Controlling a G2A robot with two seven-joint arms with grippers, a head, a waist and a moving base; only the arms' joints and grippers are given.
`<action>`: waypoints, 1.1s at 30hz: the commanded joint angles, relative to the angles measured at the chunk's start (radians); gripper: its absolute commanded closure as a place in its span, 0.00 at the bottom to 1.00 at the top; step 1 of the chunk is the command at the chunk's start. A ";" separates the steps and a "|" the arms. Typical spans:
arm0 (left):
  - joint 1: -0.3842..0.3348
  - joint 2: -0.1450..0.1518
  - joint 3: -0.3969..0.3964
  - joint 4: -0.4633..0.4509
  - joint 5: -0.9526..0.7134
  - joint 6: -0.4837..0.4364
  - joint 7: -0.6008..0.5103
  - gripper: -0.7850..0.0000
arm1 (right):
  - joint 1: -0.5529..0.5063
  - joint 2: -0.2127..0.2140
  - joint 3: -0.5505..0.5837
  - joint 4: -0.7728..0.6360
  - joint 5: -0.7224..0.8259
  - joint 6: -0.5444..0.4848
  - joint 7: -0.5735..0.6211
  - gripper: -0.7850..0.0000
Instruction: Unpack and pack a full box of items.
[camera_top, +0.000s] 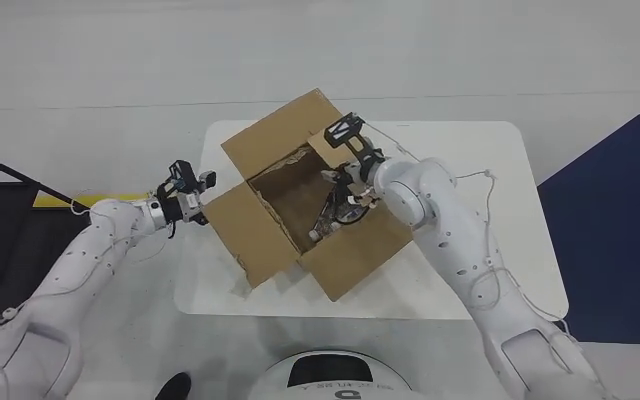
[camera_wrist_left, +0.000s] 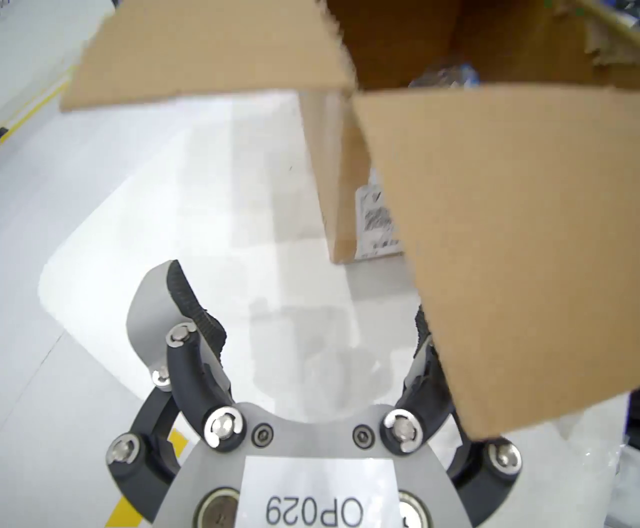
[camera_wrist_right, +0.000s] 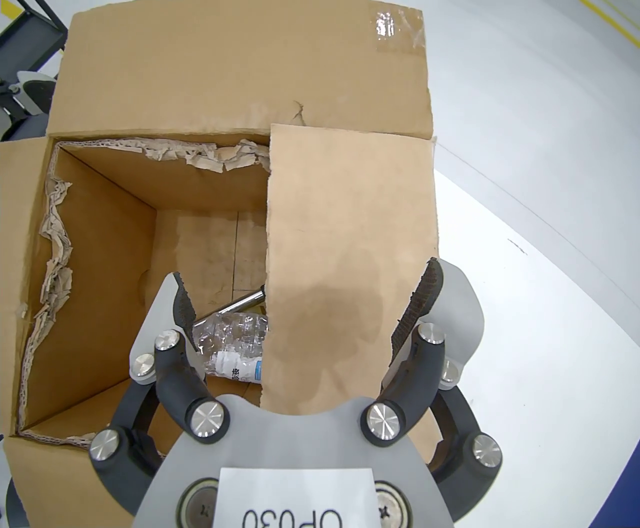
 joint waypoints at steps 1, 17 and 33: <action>0.003 0.008 -0.003 -0.001 0.019 0.013 0.125 0.00 | -0.010 0.003 0.019 -0.005 0.002 0.001 -0.009 0.00; -0.075 0.049 -0.014 -0.217 0.112 0.111 0.013 0.00 | -0.227 0.049 0.297 -0.177 0.083 -0.031 -0.156 0.00; -0.131 -0.018 0.023 -0.301 -0.089 0.101 -0.415 0.00 | -0.387 0.071 0.413 -0.249 0.115 -0.056 -0.237 0.00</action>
